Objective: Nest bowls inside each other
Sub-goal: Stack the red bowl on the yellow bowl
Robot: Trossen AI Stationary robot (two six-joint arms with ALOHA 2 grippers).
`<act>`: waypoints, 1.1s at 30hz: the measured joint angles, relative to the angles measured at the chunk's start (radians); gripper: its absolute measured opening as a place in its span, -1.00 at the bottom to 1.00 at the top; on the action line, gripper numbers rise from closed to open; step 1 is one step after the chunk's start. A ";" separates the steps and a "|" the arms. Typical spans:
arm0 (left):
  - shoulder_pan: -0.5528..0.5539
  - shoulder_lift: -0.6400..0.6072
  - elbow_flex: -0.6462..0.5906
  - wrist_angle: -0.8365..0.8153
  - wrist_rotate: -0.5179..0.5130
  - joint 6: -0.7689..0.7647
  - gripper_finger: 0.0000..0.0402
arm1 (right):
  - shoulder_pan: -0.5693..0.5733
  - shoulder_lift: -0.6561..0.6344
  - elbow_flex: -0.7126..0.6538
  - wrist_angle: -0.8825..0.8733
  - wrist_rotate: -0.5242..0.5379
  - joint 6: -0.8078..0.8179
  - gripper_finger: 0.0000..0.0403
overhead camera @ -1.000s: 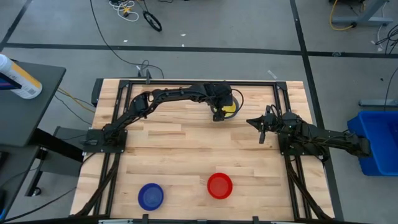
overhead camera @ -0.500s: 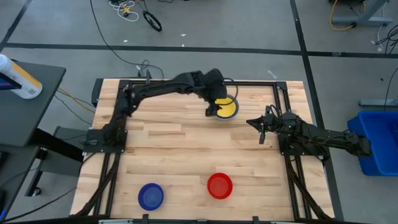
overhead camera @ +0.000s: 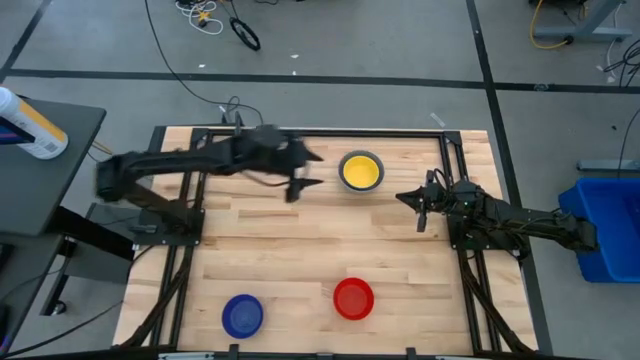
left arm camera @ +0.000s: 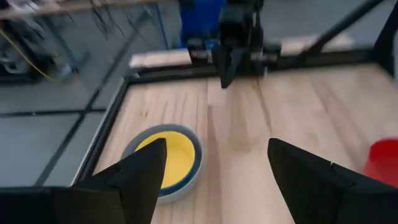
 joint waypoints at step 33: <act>-0.609 0.265 -0.390 0.609 -0.291 -0.372 0.44 | 0.000 0.000 0.000 0.002 -0.021 0.075 -0.94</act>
